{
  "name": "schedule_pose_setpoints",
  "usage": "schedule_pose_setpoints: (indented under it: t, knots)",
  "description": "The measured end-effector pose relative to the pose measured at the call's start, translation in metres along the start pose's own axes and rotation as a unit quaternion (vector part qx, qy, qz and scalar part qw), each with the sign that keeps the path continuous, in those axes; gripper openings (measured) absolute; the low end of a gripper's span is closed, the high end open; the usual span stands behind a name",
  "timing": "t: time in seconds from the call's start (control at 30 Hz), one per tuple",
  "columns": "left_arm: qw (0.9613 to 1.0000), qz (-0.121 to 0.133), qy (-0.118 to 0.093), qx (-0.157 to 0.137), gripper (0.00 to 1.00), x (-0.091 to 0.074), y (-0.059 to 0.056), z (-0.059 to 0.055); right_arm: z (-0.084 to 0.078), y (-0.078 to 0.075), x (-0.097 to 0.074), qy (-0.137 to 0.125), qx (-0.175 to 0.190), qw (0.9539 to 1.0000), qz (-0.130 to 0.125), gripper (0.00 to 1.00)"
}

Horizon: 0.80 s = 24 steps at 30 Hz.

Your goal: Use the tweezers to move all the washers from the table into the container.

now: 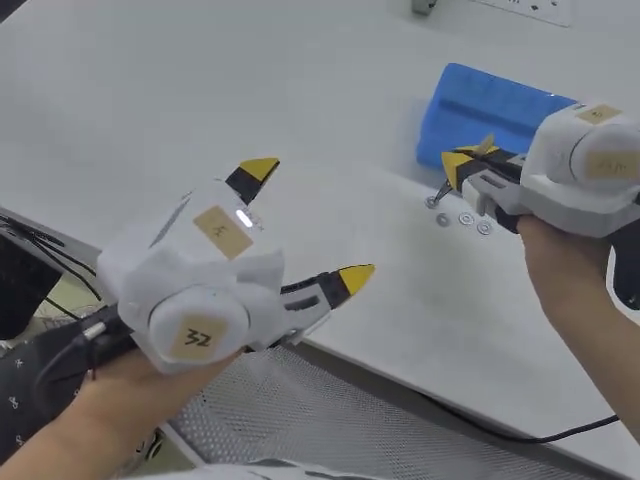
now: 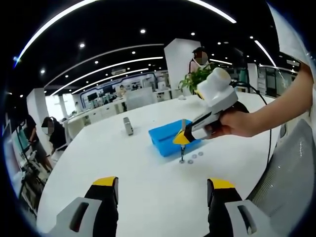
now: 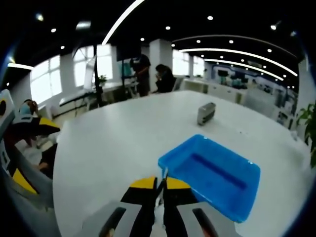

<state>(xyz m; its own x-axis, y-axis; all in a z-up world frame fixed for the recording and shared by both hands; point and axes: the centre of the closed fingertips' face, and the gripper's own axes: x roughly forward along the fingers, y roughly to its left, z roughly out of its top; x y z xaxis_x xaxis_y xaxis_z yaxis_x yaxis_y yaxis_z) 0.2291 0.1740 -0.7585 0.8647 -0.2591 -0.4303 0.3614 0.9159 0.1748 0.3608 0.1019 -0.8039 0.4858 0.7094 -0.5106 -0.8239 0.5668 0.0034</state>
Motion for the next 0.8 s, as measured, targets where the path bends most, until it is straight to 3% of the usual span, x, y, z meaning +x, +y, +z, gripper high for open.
schedule_pose_setpoints:
  t: [0.3,0.43,0.8]
  knots:
    - [1.0,-0.002,0.0,0.003,0.75,0.0,-0.001,0.0,0.003,0.005,0.001,0.023,-0.011,0.9996,0.009,0.01]
    - [1.0,0.0,0.0,0.003,0.75,0.0,0.0,0.0,0.014,0.004,-0.005,0.011,0.001,0.9999,0.009,0.01]
    - [1.0,-0.002,-0.001,0.004,0.75,-0.001,-0.001,0.001,0.053,-0.004,-0.021,-0.023,-0.009,0.9997,0.001,0.01]
